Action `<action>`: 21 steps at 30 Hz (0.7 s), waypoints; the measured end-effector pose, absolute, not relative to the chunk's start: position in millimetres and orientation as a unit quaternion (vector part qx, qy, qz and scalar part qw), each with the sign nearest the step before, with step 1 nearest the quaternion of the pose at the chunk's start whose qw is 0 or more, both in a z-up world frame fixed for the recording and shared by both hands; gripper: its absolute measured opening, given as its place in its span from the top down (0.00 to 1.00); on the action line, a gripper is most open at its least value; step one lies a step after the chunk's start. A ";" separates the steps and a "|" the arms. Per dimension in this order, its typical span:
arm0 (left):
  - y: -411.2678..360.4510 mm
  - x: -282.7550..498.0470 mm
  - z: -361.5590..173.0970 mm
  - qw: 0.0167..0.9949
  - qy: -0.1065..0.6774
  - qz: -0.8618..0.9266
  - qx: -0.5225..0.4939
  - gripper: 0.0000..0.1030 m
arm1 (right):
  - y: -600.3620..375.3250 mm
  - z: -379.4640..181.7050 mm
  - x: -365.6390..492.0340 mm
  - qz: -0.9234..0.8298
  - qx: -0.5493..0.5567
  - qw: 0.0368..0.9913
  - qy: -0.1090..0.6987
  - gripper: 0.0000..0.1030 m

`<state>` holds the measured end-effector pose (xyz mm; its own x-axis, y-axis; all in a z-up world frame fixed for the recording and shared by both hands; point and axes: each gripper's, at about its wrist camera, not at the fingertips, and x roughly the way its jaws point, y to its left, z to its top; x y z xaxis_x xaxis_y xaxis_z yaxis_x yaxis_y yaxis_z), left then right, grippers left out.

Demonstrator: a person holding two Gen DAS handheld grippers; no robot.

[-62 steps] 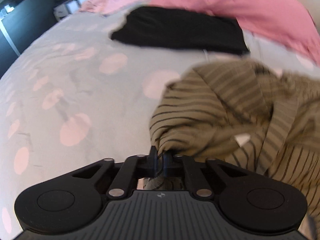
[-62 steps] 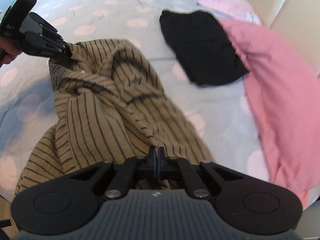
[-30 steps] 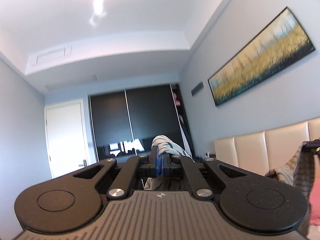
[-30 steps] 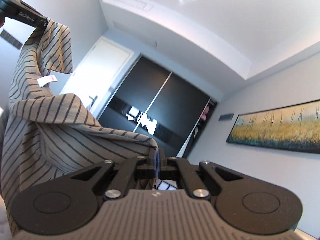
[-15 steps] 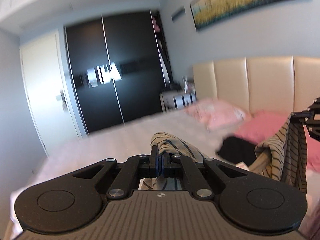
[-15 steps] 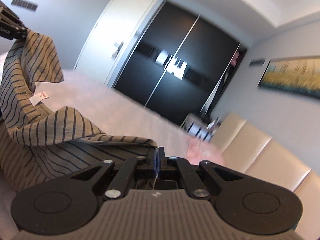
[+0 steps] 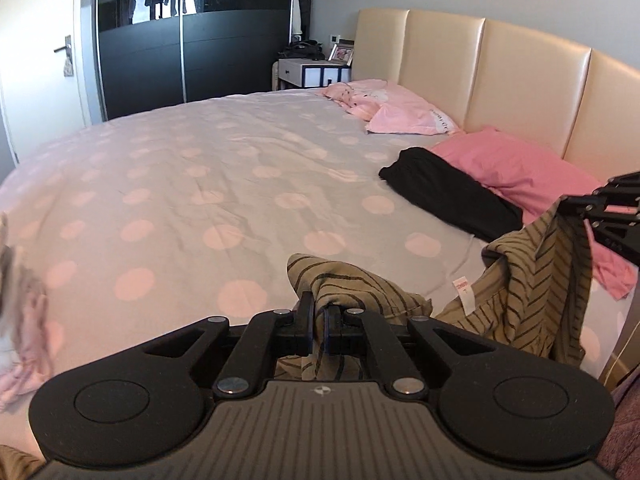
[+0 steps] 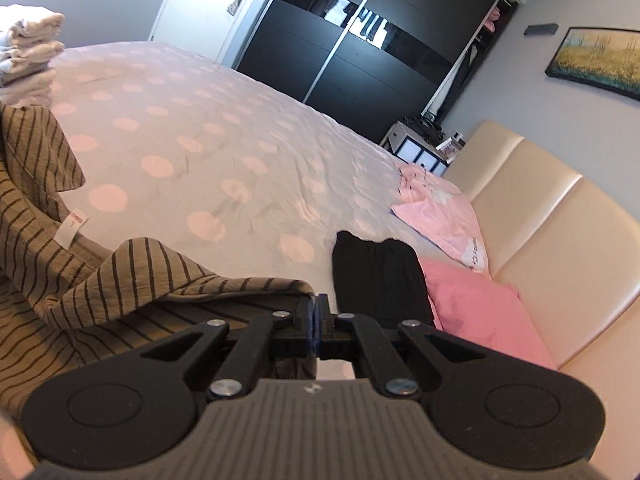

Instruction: Fold clothes

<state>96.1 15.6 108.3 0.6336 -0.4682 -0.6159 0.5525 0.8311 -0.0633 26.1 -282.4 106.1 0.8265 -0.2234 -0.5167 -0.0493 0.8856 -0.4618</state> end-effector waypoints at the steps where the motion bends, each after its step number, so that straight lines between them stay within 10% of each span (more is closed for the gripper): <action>1: 15.0 97.9 105.6 0.900 0.321 -0.288 0.061 0.84 | -288.4 101.9 34.4 -0.053 -0.231 0.925 0.297 0.99; 5: -0.5 117.7 92.9 0.897 0.320 -0.301 0.042 0.55 | -310.6 84.4 65.6 -0.074 -0.217 0.917 0.327 0.99; 21: 12.9 120.7 67.0 0.883 0.349 -0.313 0.025 0.43 | -351.1 19.4 112.9 -0.099 -0.201 0.877 0.424 0.99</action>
